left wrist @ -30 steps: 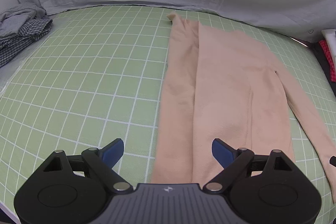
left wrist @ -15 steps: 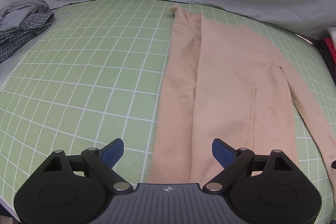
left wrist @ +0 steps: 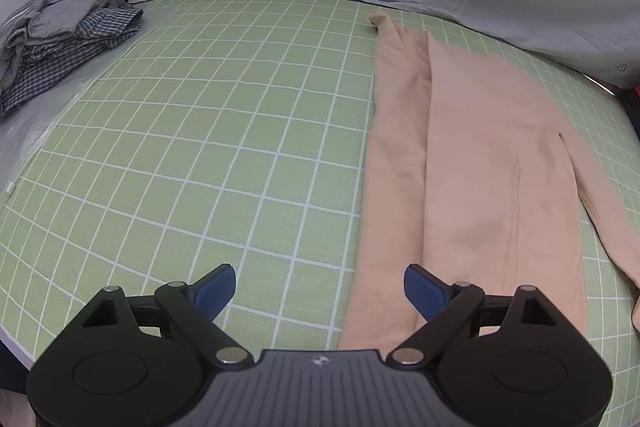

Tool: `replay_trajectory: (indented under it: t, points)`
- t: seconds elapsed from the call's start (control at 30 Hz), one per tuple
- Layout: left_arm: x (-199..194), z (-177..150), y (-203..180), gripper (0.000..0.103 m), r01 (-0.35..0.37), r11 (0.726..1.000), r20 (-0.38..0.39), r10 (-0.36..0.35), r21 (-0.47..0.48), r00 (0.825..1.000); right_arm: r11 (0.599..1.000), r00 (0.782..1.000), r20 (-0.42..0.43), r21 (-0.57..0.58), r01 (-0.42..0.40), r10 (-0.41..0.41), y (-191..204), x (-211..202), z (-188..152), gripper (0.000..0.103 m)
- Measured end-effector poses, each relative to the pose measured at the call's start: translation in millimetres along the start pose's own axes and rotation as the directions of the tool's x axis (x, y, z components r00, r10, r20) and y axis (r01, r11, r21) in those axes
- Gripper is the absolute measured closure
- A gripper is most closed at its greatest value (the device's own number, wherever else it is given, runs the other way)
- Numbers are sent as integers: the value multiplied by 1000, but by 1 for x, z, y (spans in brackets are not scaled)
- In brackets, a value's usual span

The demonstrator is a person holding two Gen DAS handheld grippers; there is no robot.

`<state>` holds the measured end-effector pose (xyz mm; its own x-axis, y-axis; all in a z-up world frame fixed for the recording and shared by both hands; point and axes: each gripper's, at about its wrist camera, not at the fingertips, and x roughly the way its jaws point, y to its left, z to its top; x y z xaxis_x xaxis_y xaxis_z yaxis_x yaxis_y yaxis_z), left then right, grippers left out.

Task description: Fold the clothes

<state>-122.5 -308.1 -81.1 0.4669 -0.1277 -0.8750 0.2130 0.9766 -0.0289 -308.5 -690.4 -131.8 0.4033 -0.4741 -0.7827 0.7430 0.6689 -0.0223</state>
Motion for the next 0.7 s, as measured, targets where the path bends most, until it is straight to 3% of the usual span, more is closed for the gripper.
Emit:
replay_trajectory:
  t: [0.1,0.23,0.47,0.57,0.7]
  points:
    - [5,7,11,11,-1,999,-5,1,-35,1000,999,998,51,-10,-34,34,14,-10,13,94]
    - [16,24,21,11,11,998,-12,-12,-55,1000,990,983,115,-42,-135,139,48,-25,33,94]
    - [45,71,40,11,30,995,-8,-31,-99,999,949,941,140,-104,-296,309,137,-27,64,94]
    - [57,86,45,11,27,994,-7,-28,-105,1000,917,914,115,-142,-373,389,184,-22,72,94]
    - [74,98,56,11,16,990,-28,-20,-142,999,845,856,22,-170,-506,517,243,-8,78,94]
